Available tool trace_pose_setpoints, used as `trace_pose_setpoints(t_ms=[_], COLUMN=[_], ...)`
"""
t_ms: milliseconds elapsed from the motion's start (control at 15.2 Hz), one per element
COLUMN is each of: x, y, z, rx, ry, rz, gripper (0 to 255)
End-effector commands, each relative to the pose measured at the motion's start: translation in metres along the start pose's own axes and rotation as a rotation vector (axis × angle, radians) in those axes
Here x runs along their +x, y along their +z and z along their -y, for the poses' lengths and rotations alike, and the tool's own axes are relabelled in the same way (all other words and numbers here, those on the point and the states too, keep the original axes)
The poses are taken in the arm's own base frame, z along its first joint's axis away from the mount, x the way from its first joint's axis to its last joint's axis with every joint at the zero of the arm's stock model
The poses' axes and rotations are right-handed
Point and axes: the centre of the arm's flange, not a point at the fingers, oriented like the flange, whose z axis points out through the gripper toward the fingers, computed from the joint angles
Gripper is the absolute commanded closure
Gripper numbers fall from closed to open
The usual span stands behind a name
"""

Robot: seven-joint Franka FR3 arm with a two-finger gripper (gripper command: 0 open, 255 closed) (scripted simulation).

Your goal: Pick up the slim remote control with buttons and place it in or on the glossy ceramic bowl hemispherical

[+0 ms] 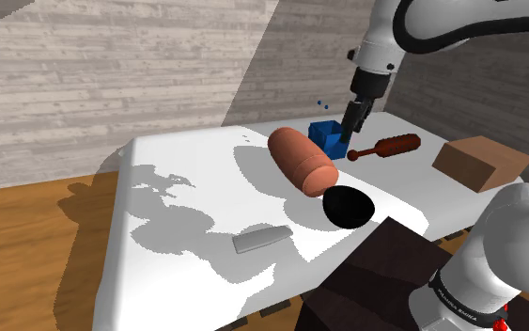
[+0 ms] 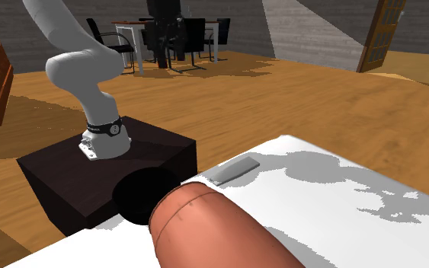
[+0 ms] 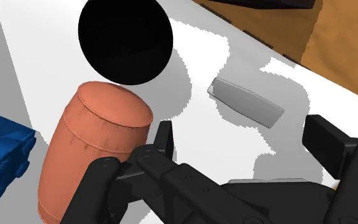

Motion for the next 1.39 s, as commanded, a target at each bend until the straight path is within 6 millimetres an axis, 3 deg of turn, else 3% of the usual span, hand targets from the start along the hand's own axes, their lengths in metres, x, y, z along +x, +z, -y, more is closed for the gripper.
trace_pose_setpoints(t_ms=[0,660,1320], x=[0.013,0.071,0.117], y=[0.027,0.145,0.264], z=[0.003,0.024,0.062], rx=[0.000,0.002,0.003], ry=[-0.068,-0.391,-0.714], rz=[0.002,0.022,0.042], gripper=[0,0,0])
